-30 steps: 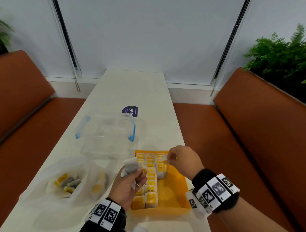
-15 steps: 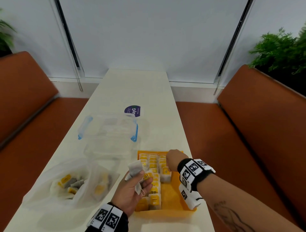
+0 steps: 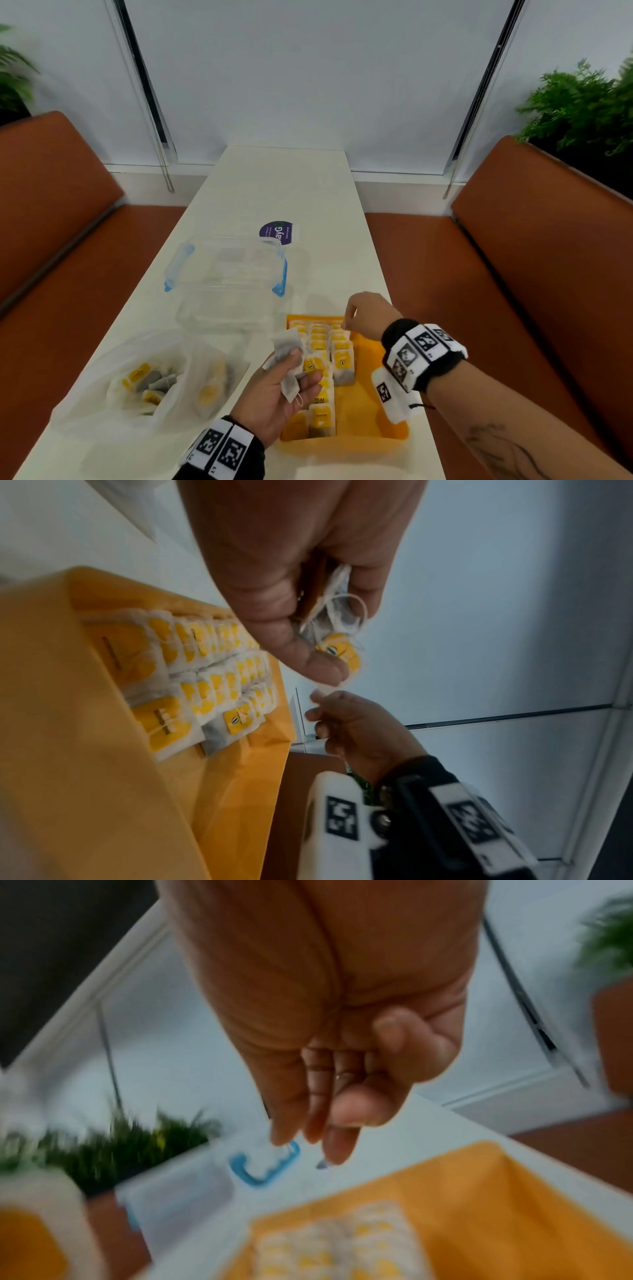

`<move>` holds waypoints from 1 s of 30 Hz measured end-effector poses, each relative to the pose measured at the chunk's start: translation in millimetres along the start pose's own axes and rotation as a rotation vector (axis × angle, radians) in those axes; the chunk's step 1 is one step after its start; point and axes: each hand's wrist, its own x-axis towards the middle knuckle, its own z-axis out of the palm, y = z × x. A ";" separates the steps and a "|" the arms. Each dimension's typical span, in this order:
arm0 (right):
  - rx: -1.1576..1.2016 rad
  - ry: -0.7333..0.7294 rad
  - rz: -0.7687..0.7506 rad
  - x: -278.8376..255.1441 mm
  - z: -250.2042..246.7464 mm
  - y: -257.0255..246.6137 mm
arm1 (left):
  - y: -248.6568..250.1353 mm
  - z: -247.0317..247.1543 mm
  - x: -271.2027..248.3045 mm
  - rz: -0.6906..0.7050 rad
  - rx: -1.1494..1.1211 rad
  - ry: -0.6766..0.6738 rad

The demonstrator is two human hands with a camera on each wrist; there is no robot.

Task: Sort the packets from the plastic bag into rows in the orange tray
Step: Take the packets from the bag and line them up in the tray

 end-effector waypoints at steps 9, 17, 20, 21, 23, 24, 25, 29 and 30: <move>0.585 -0.244 -0.193 -63.2 -3.6 -18.1 | -2.6 13.8 3.4 -0.037 -0.032 -0.070; 0.626 -0.077 -0.197 -70.6 15.1 -13.1 | -6.1 14.2 5.7 -0.047 -0.080 -0.022; 0.570 -0.021 -0.213 -66.5 9.4 -11.7 | -5.7 10.3 7.4 -0.019 -0.088 0.047; 0.537 -0.009 -0.214 -64.9 6.8 -10.8 | -5.4 8.3 8.1 -0.008 -0.088 0.065; 0.460 0.007 -0.200 -62.7 0.1 -9.6 | -3.8 4.9 8.5 0.017 -0.080 0.096; 0.415 0.012 -0.190 -61.6 -4.0 -8.8 | -2.6 3.7 8.1 0.030 -0.074 0.107; 0.362 0.014 -0.183 -60.4 -7.8 -7.7 | -1.7 2.6 7.8 0.040 -0.069 0.112; -0.026 -0.093 -0.164 -49.8 -12.8 -6.1 | -0.4 0.3 3.7 0.053 -0.050 0.113; -0.129 -0.159 -0.157 -45.0 -8.5 -6.7 | -0.9 0.2 2.7 0.050 -0.045 0.115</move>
